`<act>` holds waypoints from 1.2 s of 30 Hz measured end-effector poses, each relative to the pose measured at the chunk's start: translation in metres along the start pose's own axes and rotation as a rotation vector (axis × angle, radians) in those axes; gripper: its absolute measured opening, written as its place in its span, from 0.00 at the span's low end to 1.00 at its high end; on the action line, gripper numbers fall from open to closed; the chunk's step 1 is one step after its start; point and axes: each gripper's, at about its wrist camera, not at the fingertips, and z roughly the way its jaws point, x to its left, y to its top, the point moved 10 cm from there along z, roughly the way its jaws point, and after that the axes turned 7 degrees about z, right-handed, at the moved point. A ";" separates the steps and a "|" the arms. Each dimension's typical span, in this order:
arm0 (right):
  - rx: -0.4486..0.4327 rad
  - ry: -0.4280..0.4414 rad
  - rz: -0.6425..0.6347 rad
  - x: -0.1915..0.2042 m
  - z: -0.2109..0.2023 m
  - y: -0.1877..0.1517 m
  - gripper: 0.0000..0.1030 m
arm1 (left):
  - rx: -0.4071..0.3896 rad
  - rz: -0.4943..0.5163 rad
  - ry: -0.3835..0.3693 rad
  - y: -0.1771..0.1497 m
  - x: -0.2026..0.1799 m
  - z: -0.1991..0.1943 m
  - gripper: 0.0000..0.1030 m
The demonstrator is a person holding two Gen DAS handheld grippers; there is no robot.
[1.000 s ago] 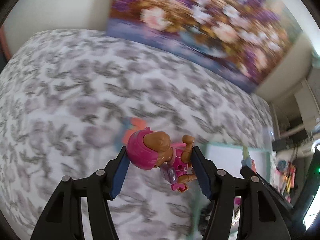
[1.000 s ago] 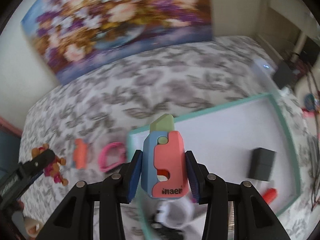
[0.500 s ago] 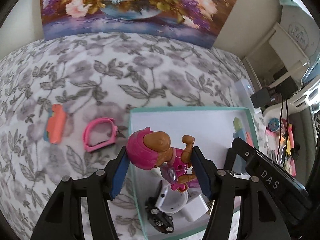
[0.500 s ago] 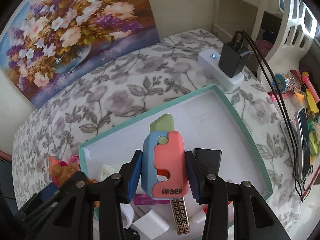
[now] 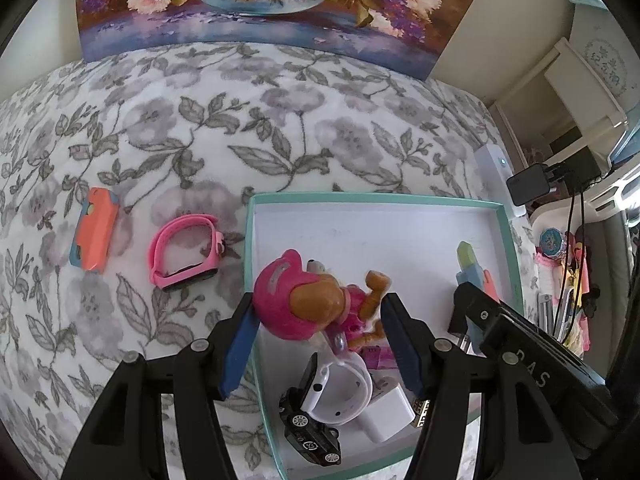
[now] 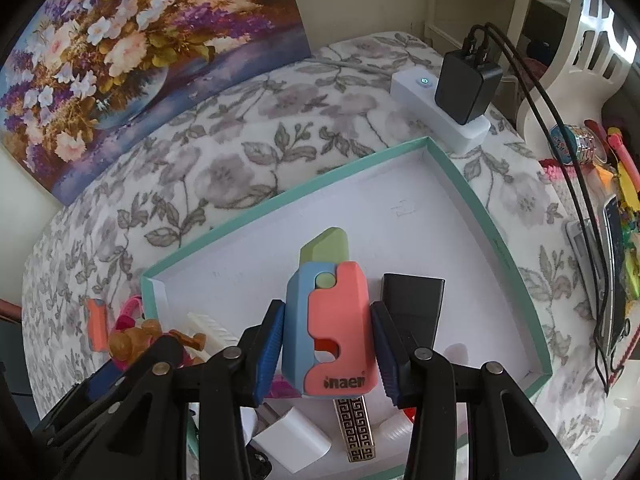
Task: Organize rigid objects
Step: 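Open both tools to release the doll and orange-blue toy into the tray, then move the left tool to the small orange-blue toy while the right tool reaches the pink watch band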
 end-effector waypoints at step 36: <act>-0.020 0.147 -0.257 0.164 -0.004 -0.047 0.87 | -0.143 -0.503 0.285 -0.018 0.269 -0.075 0.94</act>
